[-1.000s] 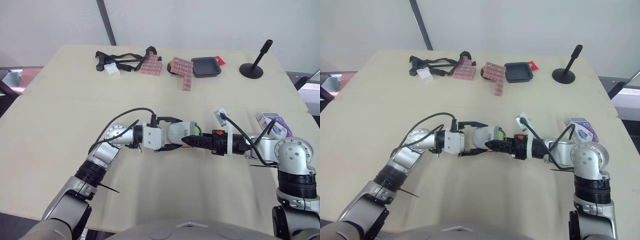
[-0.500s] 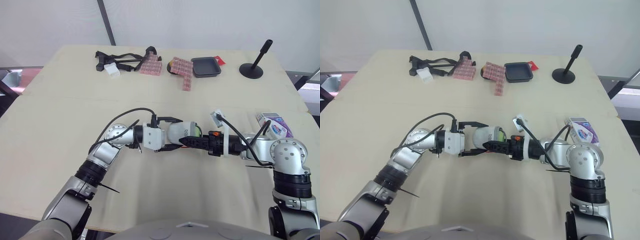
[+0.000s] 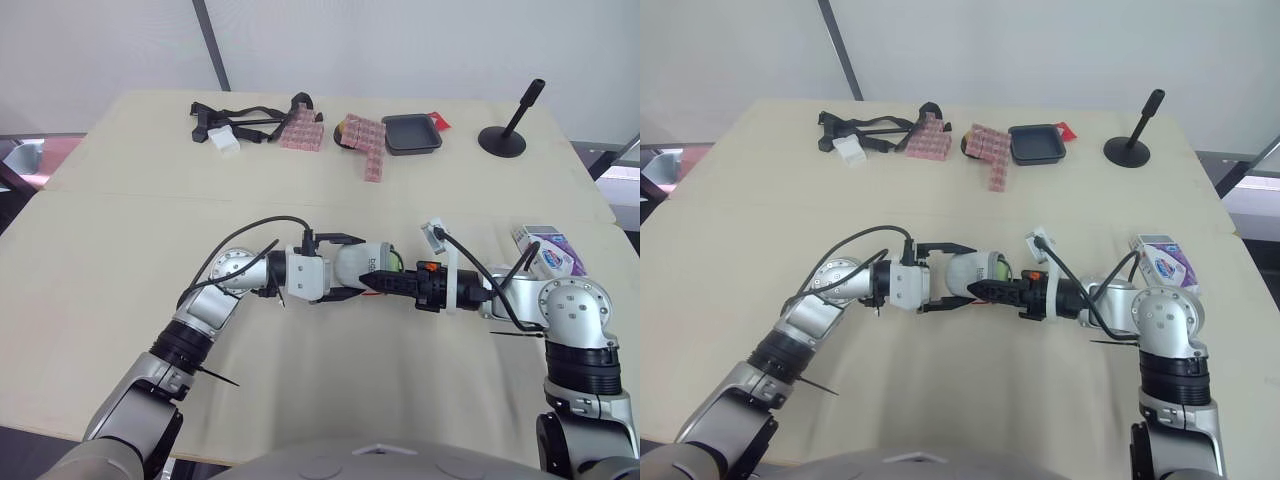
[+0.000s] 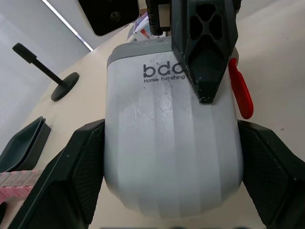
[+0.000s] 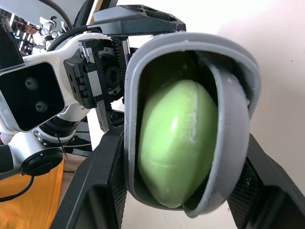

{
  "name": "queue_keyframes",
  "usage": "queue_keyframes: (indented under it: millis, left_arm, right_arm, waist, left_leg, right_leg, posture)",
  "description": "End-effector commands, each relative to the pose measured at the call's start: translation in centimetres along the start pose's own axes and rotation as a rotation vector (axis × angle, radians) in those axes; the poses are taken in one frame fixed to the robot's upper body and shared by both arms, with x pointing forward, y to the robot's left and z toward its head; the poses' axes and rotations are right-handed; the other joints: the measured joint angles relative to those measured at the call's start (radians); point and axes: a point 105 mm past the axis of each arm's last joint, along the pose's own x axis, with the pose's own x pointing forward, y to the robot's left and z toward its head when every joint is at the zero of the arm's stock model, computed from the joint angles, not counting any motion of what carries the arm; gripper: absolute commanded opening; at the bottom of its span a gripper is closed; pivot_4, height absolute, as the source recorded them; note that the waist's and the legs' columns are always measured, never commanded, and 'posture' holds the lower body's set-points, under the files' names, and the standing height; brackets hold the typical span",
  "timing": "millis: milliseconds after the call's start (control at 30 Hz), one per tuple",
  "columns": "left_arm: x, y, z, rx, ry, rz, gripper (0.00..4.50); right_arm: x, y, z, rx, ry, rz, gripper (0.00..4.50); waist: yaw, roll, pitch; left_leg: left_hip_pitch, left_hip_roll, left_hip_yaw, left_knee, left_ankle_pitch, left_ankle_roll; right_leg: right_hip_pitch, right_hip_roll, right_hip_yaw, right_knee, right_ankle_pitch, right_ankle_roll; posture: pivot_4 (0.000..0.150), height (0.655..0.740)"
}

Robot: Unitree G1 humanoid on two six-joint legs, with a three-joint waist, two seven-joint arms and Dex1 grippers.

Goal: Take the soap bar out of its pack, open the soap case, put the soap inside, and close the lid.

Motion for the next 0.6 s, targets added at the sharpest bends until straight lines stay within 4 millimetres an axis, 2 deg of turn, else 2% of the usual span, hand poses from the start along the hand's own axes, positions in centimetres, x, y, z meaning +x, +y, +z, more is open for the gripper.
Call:
queue_keyframes:
  millis: [33, 367, 433, 600]
  left_arm:
    - [0.01, 0.95, 1.14, 0.043, -0.039, 0.035, 3.47]
    - [0.04, 0.99, 1.22, -0.014, -0.056, 0.034, 3.47]
    - [0.01, 1.02, 1.26, -0.016, -0.059, 0.032, 4.50]
    - [-0.12, 1.44, 1.29, -0.015, -0.062, 0.036, 4.50]
  right_arm:
    - [-0.09, 0.61, 0.29, -0.035, -0.018, 0.017, 2.13]
    - [-0.14, 0.75, 0.35, -0.049, -0.014, 0.030, 2.13]
    - [-0.12, 0.78, 0.32, -0.050, -0.012, 0.031, 2.13]
    - [-0.08, 0.74, 0.12, -0.052, -0.004, 0.028, 2.08]
  waist:
    - [0.000, 0.000, 0.000]
    - [-0.001, 0.000, 0.000]
    - [-0.001, 0.000, 0.000]
    - [-0.001, 0.000, 0.000]
  left_leg:
    - [0.000, 0.000, 0.000, 0.000, 0.000, 0.000]
    - [0.000, 0.000, 0.000, 0.000, 0.000, 0.000]
    - [0.000, 0.000, 0.000, 0.000, 0.000, 0.000]
    - [0.000, 0.000, 0.000, 0.000, 0.000, 0.000]
  right_leg:
    - [0.000, 0.000, 0.000, 0.000, 0.000, 0.000]
    - [0.000, 0.000, 0.000, 0.000, 0.000, 0.000]
    - [0.000, 0.000, 0.000, 0.000, 0.000, 0.000]
    - [0.000, 0.000, 0.000, 0.000, 0.000, 0.000]
  posture:
    - [0.150, 0.7400]
    - [0.150, 0.7400]
    - [0.150, 0.7400]
    - [0.150, 0.7400]
